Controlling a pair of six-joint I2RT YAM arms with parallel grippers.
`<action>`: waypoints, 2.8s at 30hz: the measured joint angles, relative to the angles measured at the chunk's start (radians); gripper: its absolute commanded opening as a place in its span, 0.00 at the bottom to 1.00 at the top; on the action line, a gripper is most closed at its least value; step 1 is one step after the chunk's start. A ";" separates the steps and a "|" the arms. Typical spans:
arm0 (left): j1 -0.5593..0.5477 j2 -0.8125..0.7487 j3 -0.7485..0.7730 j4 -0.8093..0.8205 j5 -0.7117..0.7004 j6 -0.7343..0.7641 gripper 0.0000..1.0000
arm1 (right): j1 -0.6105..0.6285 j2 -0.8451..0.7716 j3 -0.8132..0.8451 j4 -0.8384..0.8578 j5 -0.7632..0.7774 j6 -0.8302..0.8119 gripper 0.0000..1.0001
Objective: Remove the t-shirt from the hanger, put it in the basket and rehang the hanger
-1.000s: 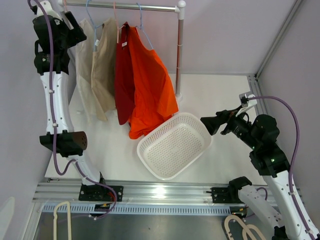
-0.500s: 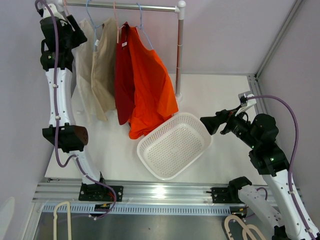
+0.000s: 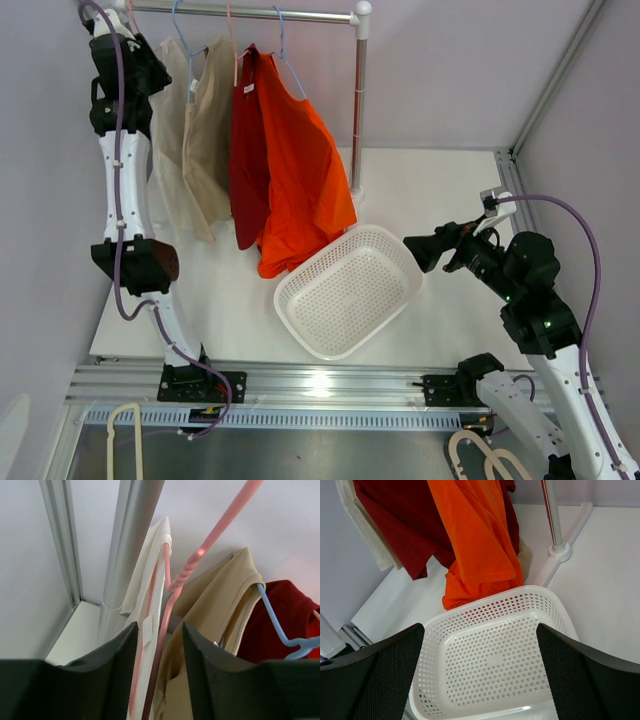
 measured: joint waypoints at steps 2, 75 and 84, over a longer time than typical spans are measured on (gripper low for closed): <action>0.000 0.013 0.000 0.003 0.006 0.000 0.12 | 0.000 -0.001 0.000 0.000 0.000 0.000 1.00; -0.678 -0.864 -0.530 -0.796 -0.847 -0.615 0.00 | 0.927 0.722 -0.072 0.991 0.167 -0.261 0.99; -0.678 -0.890 -0.501 -0.799 -0.854 -0.604 0.01 | 0.943 0.937 0.044 1.121 0.224 -0.285 0.84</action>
